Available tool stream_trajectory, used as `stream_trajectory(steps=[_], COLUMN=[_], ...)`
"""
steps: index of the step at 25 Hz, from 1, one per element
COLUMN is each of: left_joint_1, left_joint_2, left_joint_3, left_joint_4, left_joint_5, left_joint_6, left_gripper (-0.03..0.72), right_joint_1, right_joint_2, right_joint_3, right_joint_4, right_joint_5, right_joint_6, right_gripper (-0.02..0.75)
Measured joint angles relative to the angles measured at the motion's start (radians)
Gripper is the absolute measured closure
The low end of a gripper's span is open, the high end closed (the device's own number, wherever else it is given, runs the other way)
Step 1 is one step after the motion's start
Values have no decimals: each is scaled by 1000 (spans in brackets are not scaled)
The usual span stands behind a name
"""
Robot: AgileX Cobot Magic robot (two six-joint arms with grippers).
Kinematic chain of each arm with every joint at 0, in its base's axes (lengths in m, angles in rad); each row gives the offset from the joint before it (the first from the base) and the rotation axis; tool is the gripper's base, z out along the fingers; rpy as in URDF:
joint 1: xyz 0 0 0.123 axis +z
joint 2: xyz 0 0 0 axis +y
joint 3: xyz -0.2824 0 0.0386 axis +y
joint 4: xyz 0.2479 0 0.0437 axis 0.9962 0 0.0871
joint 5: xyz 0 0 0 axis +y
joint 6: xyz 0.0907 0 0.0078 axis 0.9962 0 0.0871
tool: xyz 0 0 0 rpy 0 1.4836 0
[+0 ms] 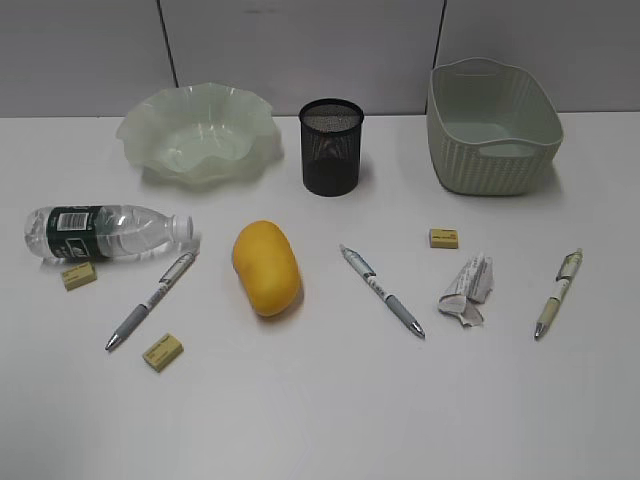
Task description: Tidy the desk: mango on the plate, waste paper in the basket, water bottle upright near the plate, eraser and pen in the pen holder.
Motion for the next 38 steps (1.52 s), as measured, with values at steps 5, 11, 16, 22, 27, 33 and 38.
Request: stream_trajectory(steps=[5,11,16,22,27,33,38], left_joint_1=[0,0,0,0,-35,-153,-253], left_joint_2=[159,374,505,645,751,875,980], left_joint_3=[-173,-267,-273,-274,-274,-276,-323], left_joint_4=[-60,-108,-162,-171,-180,-185,-195], left_joint_5=[0,-1,-1,-1,-2,-2,-19], left_joint_6=[-8,-18,-21,-21,-25,-96,-168], left_gripper=[117,116,116,111,106,106,106], right_joint_1=[0,0,0,0,0,0,0], right_joint_2=[0,0,0,0,0,0,0], right_joint_3=[0,0,0,0,0,0,0], right_joint_4=[0,0,0,0,0,0,0], right_joint_5=[0,0,0,0,0,0,0], right_joint_6=[0,0,0,0,0,0,0], right_gripper=[247,247,247,247,247,247,247])
